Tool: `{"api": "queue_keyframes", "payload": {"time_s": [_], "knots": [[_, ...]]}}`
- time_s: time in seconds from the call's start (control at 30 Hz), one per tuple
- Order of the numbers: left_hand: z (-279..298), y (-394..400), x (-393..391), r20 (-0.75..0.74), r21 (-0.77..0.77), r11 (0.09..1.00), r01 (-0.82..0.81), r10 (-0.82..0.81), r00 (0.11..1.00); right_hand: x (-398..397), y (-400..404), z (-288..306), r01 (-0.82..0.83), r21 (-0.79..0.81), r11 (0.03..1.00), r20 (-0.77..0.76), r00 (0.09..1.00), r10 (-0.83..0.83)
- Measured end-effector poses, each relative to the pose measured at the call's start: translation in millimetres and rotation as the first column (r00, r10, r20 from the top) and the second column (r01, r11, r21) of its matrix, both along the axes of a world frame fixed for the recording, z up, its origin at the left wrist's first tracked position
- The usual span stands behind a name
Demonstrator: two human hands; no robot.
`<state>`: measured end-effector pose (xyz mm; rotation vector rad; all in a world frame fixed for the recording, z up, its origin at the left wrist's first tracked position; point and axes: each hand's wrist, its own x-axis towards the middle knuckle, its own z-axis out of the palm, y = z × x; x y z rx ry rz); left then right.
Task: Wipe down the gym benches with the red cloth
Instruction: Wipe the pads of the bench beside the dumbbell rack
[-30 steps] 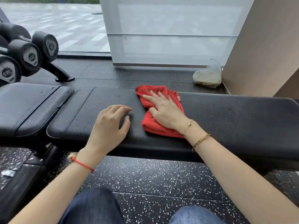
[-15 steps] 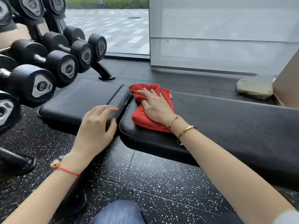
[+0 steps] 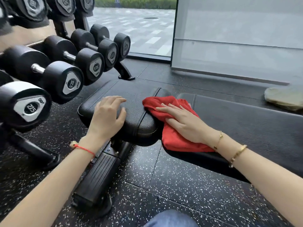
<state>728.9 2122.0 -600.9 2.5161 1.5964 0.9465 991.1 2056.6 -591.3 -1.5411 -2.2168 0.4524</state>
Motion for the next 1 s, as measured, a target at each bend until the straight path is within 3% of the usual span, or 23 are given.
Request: {"api": "queue_keyframes", "payload": {"time_s": [0.23, 0.4, 0.63, 0.73, 0.87, 1.0], "knots": [[-12.9, -0.1, 7.3, -0.001, -0.034, 0.999, 0.013, -0.014, 1.000, -6.9, 59.7, 0.6, 0.215, -0.049, 0.975, 0.033, 0.976, -0.213], [-14.4, -2.8, 10.1, 0.019, -0.024, 1.000, 0.012, -0.011, 1.000, -35.1, 92.7, 1.0, 0.110, -0.040, 0.993, 0.015, 0.994, -0.109], [-9.9, -7.0, 10.9, -0.018, -0.056, 0.998, 0.003, -0.004, 1.000, -18.5, 53.1, -6.1, -0.202, 0.000, 0.979, 0.020, 0.979, 0.202], [-8.6, -7.4, 11.9, -0.020, -0.056, 0.998, -0.011, 0.010, 1.000, -5.4, 62.6, -2.1, -0.152, -0.035, 0.988, -0.040, 0.988, 0.151], [-11.8, -8.0, 15.7, -0.015, -0.056, 0.998, -0.027, 0.027, 1.000, -8.4, 109.8, 4.2, -0.017, -0.050, 0.999, 0.022, 1.000, 0.018], [-12.4, -7.5, 16.8, 0.014, -0.048, 0.998, -0.045, 0.045, 0.999, -38.4, 146.9, 6.7, -0.022, -0.049, 0.999, 0.050, 0.998, 0.024]]}}
